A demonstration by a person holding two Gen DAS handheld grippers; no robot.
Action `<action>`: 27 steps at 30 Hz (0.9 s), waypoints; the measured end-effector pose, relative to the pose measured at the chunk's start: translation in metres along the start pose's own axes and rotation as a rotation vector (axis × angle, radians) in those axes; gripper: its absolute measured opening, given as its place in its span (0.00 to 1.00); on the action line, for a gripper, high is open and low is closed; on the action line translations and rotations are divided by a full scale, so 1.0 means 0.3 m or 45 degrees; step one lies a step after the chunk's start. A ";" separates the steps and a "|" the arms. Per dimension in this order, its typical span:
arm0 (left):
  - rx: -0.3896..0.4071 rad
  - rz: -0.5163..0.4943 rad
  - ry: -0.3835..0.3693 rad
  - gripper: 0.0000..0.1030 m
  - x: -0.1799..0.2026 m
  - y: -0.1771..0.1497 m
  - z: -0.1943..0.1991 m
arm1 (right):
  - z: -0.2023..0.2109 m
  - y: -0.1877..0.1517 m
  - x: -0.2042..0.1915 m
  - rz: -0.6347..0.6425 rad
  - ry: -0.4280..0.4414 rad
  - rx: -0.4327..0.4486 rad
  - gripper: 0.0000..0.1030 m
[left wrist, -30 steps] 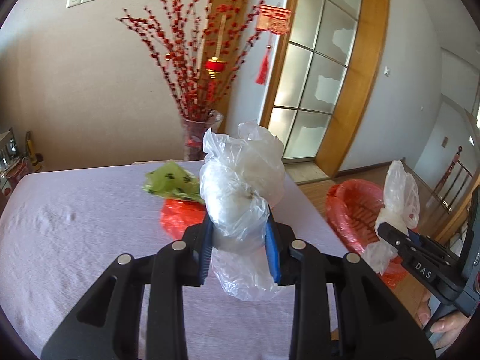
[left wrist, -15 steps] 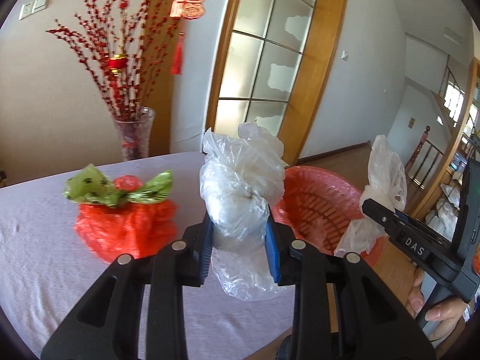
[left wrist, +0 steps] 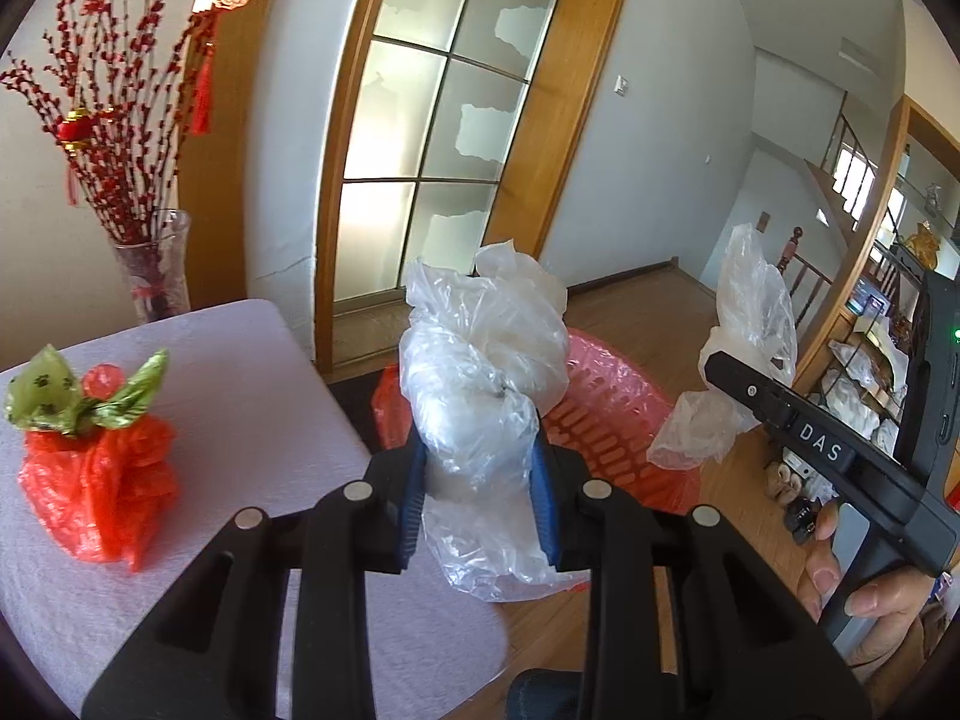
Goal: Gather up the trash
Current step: 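Carry the white bag and clear bag over the basket and release both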
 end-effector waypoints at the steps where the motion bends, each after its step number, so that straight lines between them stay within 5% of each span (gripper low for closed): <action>1: -0.007 -0.004 -0.007 0.30 0.005 -0.004 -0.017 | -0.007 0.003 0.005 0.000 -0.005 -0.002 0.34; 12: -0.111 -0.019 -0.081 0.30 0.073 -0.003 -0.230 | -0.081 0.021 0.083 -0.003 -0.056 -0.018 0.34; 18: -0.150 -0.017 -0.078 0.43 0.064 -0.015 -0.308 | -0.127 0.019 0.107 -0.017 -0.037 -0.033 0.52; 27: -0.113 0.011 0.020 0.58 -0.021 -0.037 -0.238 | -0.127 -0.020 0.113 -0.026 -0.042 -0.059 0.53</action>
Point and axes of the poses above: each gripper's, at about its wrist camera, not at the fingertips, and z roughly against the way its jaws point, x to its right, y to its top, the point moved 2 cm from there along -z, roughly the way its jaws point, and after that the axes turned 6 degrees about z, right-handed, at the moved point
